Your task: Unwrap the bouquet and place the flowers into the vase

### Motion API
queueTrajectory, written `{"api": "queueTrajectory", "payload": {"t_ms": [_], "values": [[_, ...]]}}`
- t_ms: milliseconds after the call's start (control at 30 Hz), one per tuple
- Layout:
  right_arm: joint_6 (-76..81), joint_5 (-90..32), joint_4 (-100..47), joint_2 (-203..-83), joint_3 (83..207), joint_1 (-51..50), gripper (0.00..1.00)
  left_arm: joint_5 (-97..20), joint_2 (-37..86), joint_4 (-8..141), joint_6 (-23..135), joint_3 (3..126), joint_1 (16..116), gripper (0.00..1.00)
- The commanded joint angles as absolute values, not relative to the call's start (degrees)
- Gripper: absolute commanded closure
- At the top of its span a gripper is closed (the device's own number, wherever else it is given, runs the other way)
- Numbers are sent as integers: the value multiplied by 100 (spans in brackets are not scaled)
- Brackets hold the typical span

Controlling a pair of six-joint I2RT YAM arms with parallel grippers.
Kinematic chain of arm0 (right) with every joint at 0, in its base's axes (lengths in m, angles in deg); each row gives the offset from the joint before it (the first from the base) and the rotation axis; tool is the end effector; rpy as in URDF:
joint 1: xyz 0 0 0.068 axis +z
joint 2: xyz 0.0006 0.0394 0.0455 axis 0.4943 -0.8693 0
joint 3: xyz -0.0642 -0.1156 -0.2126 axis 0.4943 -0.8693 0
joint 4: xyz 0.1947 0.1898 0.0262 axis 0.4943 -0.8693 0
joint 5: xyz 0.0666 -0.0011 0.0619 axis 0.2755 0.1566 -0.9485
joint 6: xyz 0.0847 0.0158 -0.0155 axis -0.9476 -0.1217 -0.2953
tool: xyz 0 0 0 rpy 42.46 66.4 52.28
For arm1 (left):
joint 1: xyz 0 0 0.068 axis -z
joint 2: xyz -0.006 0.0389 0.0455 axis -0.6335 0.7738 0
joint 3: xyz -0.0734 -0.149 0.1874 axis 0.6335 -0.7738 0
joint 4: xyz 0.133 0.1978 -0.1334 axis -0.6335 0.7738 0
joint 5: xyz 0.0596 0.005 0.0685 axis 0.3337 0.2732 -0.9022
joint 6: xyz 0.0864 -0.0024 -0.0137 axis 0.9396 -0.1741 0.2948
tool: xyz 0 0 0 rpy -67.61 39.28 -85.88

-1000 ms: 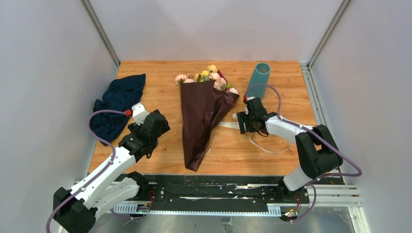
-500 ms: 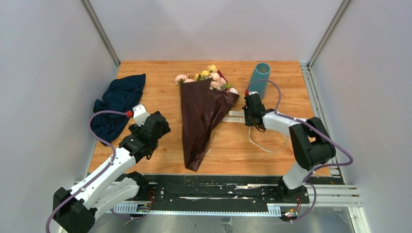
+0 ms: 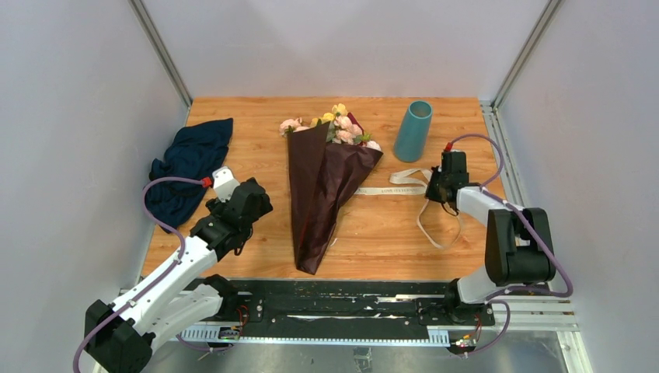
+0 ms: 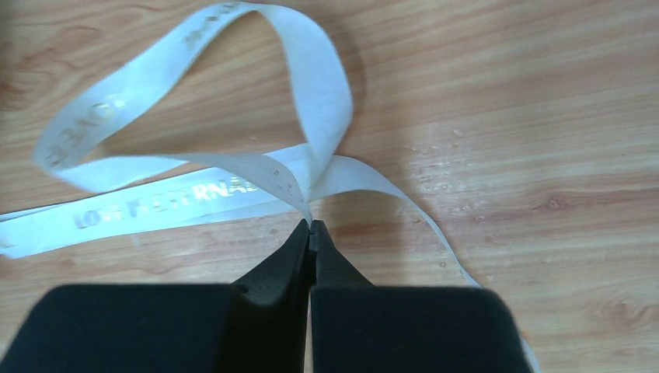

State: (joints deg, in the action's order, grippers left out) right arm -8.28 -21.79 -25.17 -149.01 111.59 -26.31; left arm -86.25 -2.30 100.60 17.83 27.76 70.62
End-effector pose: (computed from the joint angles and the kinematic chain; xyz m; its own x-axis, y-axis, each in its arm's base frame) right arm 0.3405 0.0205 0.1093 -0.6813 0.2668 -0.6816 0.1511 0.9624 0.2257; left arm 0.2140 -0.0725 0.1988 -0.4031 -0.4470 -0.7986 -0.4501 0.8566 -0.2522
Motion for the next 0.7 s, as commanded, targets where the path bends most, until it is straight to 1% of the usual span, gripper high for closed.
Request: {"api": "queueTrajectory", "payload": {"t_ms": [0, 33, 67, 100, 167, 200, 233, 300, 367, 433, 467, 533, 667], "values": [[-882, -2138, -2566, -14333, 11109, -2655, 100, -8678, -241, 10002, 1808, 2716, 7103, 7], [-877, -2128, -2567, -14188, 11092, -2648, 95, -8670, -247, 10006, 1808, 2708, 7104, 7], [-865, -2128, -2568, -14034, 11087, -2627, 86, -8658, -249, 10001, 1812, 2705, 7104, 7], [-809, -2032, -2755, -13863, 11095, -2551, 69, -8612, -257, 9949, 1873, 2703, 7104, 7], [-708, -1762, -2913, -13531, 11172, -2333, 50, -8325, -264, 9682, 2088, 2699, 7119, 6], [-645, -1668, -3025, -13377, 11249, -2149, 42, -8008, -255, 9367, 2397, 2689, 7158, 6], [-587, -1420, -3133, -13259, 11330, -1895, 37, -7748, -185, 9142, 2713, 2708, 7229, 7], [-522, -1206, -3280, -13132, 11509, -1413, 34, -7686, 47, 9037, 2877, 2922, 7551, 8], [-581, -1193, -3340, -13128, 11644, -962, 33, -8424, 390, 9384, 2839, 3426, 8159, 8], [-669, -1229, -3297, -13202, 11691, -758, 33, -9545, 691, 9922, 2550, 3928, 8848, 8], [-706, -1258, -3232, -13268, 11683, -645, 33, -9924, 810, 10113, 2430, 4126, 9142, 8], [-778, -1300, -3104, -13359, 11601, -552, 34, -10360, 970, 10393, 2221, 4450, 9652, 8], [-881, -1408, -2868, -13419, 11361, -512, 35, -10925, 1464, 10451, 2033, 4843, 10231, 10]]}}
